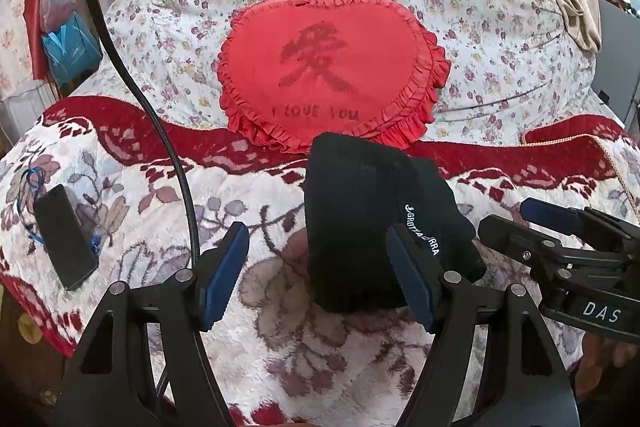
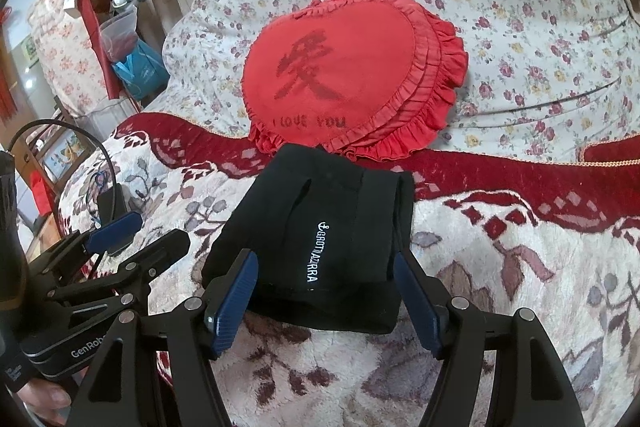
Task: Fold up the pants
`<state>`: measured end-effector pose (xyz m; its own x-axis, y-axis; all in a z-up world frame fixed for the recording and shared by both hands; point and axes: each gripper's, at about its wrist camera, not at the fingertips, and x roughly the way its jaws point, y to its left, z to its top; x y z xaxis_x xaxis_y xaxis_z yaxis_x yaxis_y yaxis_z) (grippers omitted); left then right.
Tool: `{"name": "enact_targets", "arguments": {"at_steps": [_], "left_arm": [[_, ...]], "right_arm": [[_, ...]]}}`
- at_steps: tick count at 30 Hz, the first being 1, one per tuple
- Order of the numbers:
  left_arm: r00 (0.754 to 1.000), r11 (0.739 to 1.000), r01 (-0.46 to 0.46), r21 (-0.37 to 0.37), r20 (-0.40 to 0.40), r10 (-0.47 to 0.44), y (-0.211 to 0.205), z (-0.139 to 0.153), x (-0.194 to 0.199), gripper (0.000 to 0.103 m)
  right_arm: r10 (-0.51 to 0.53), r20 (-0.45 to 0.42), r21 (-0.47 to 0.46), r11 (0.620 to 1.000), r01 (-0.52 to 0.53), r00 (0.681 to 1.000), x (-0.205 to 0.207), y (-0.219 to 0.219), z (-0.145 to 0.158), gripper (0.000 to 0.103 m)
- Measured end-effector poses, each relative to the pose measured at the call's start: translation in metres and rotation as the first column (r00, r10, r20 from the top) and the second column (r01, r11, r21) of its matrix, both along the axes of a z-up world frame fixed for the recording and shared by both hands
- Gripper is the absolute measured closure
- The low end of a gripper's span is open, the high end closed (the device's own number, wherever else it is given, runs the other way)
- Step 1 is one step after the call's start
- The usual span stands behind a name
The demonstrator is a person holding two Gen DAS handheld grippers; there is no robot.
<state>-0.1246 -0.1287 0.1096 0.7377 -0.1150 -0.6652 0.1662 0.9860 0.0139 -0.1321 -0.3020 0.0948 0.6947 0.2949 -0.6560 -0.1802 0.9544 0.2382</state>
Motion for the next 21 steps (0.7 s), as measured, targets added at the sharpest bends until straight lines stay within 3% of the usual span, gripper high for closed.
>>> {"name": "enact_targets", "arguments": {"at_steps": [21], "left_arm": [[1.000,1.000,0.003,0.003,-0.012,-0.003,-0.0015,-0.0072,0.0002,0.031]], "right_arm": [[0.004,-0.015,0.000,1.000,-0.004,1.000,0.0017,-0.0004,-0.0052,0.035]]}}
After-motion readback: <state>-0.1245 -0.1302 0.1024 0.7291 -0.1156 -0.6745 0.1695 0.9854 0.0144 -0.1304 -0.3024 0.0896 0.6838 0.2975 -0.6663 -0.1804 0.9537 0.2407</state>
